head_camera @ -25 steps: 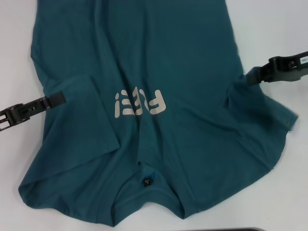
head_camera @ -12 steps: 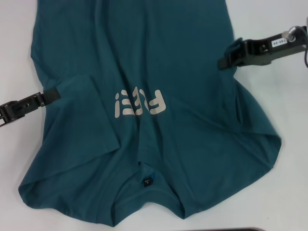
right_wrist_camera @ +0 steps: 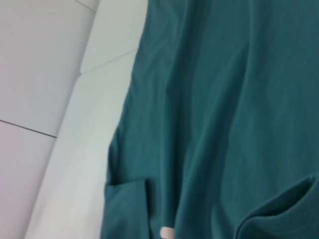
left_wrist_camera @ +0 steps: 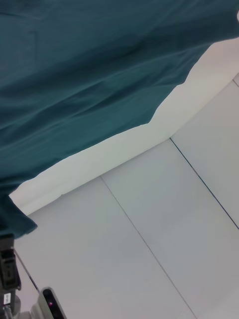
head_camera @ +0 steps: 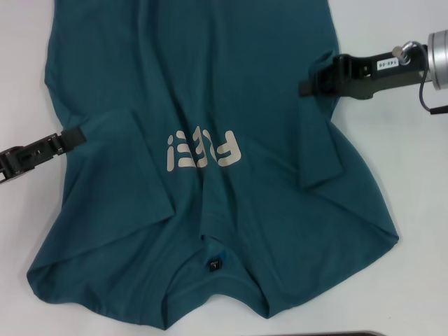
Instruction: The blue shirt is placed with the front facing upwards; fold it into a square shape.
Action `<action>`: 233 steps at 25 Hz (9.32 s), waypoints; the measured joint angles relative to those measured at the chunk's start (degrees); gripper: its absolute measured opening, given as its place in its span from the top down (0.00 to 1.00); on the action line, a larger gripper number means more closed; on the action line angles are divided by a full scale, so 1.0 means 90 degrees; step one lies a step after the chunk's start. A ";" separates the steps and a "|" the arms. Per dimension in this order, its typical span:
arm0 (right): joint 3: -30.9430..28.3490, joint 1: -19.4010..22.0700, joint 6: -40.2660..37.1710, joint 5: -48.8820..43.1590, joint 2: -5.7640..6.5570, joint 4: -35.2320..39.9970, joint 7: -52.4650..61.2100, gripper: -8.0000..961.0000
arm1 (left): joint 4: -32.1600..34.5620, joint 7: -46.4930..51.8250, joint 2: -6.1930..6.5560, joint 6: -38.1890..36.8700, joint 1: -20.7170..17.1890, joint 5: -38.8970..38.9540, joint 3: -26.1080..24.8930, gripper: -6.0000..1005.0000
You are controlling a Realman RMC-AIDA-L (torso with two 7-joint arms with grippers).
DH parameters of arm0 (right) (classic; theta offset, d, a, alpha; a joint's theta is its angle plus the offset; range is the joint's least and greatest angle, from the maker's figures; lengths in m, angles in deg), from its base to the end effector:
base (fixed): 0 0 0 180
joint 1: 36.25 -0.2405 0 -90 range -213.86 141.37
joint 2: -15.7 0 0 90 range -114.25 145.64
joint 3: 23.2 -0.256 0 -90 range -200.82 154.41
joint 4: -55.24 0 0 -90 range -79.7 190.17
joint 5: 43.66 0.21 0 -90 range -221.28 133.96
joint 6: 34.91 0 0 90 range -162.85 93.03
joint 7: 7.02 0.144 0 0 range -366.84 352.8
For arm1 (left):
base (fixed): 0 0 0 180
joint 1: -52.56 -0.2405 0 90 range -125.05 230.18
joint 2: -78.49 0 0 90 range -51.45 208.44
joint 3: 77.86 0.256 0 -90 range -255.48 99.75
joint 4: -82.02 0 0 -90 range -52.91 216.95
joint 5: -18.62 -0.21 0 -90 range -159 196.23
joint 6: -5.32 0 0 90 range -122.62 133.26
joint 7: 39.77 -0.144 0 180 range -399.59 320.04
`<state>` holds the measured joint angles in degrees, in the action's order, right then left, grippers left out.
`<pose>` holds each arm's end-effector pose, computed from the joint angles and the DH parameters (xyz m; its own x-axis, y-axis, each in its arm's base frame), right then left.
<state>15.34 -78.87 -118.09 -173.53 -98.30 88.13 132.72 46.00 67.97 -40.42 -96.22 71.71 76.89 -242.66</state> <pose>0.2465 0.3827 0.0092 0.1861 -0.9376 -0.2938 -0.9697 -0.2233 0.0986 -0.3331 0.2512 0.0366 0.1344 0.7414 0.6575 0.8897 -0.3824 0.2494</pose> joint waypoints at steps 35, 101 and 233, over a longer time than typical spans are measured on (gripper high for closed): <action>0.0732 0.1349 -0.0406 0.1619 -0.0387 0.1767 -0.3832 0.23 | -0.0018 0.0109 0.0042 -0.0130 0.0007 0.0133 0.0011 0.06; -0.0482 0.1229 -0.0770 0.1838 -0.0167 0.1062 -0.2097 0.23 | 0.0027 0.1859 0.0714 -0.1044 -0.0932 -0.0896 0.0027 0.07; -0.0585 0.1762 -0.2169 0.0951 0.0740 0.1043 -0.1485 0.32 | -0.0289 0.2310 0.0418 -0.0553 -0.0274 -0.1814 0.0122 0.96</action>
<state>10.08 -63.01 -137.61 -164.97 -91.64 97.51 119.36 43.40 88.76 -36.66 -101.20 69.25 60.56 -241.56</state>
